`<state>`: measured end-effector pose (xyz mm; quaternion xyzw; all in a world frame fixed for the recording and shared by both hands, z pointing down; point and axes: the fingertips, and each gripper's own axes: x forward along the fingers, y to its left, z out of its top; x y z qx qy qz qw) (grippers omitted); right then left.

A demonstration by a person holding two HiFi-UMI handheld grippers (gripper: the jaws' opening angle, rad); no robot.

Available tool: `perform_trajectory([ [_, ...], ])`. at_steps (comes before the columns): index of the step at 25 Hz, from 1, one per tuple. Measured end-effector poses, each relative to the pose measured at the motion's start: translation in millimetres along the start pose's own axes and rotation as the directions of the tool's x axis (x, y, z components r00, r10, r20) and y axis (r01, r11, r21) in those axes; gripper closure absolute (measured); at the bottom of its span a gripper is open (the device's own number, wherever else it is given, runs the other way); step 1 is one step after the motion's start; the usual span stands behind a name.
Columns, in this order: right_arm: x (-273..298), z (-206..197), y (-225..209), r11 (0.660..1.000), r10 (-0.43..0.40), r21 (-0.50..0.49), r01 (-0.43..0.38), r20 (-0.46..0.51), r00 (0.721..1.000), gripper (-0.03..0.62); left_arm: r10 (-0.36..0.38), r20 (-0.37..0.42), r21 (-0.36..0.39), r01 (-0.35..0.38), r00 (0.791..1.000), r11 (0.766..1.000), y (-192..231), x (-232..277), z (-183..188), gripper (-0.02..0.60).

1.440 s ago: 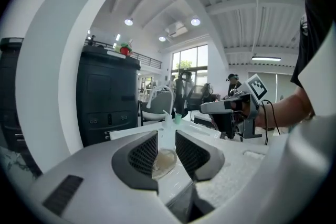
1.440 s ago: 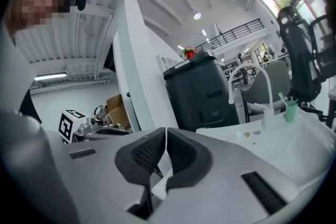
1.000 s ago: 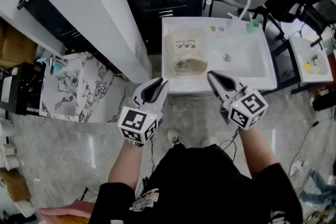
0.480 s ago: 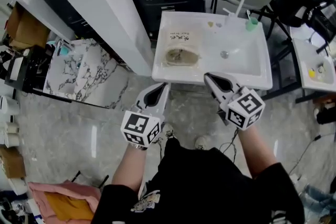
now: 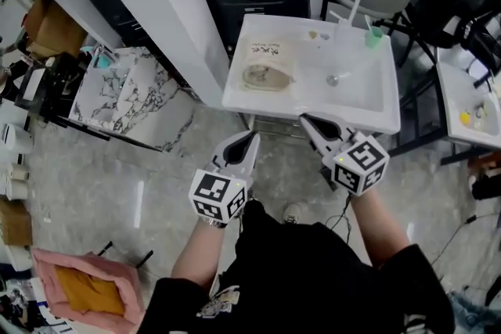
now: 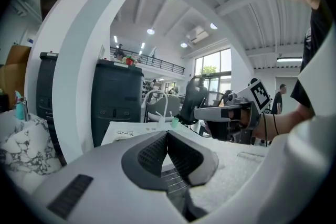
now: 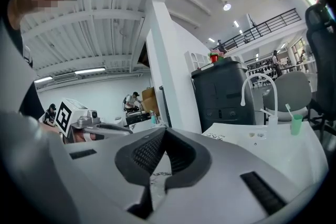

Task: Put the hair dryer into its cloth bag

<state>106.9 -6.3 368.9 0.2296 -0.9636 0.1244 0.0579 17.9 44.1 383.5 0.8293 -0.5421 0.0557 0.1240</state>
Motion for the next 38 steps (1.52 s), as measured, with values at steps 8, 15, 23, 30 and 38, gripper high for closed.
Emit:
perform_trajectory([
  [8,-1.1,4.6,6.2,1.0,0.014,-0.003,-0.014,0.009,1.0,0.597,0.0,-0.006,0.007,0.0,1.0,1.0,-5.0,-3.1,1.3,0.578],
  [15,7.0,2.4,3.5,1.0,0.012,-0.003,-0.012,0.006,1.0,0.597,0.004,0.0,0.01,-0.004,1.0,1.0,2.0,-1.1,4.2,0.578],
  [23,10.8,1.9,6.2,1.0,0.024,-0.003,-0.024,0.001,1.0,0.597,0.013,-0.002,0.014,-0.013,1.0,1.0,4.1,-4.4,5.2,0.578],
  [30,10.9,0.4,6.6,1.0,0.029,-0.006,-0.029,0.002,1.0,0.597,0.02,-0.002,0.012,-0.02,1.0,1.0,3.8,-6.2,2.6,0.578],
  [38,8.2,2.2,5.7,0.999,0.03,-0.012,-0.03,-0.002,1.0,0.597,0.019,-0.001,0.016,-0.019,1.0,1.0,0.6,-4.9,6.0,0.578],
])
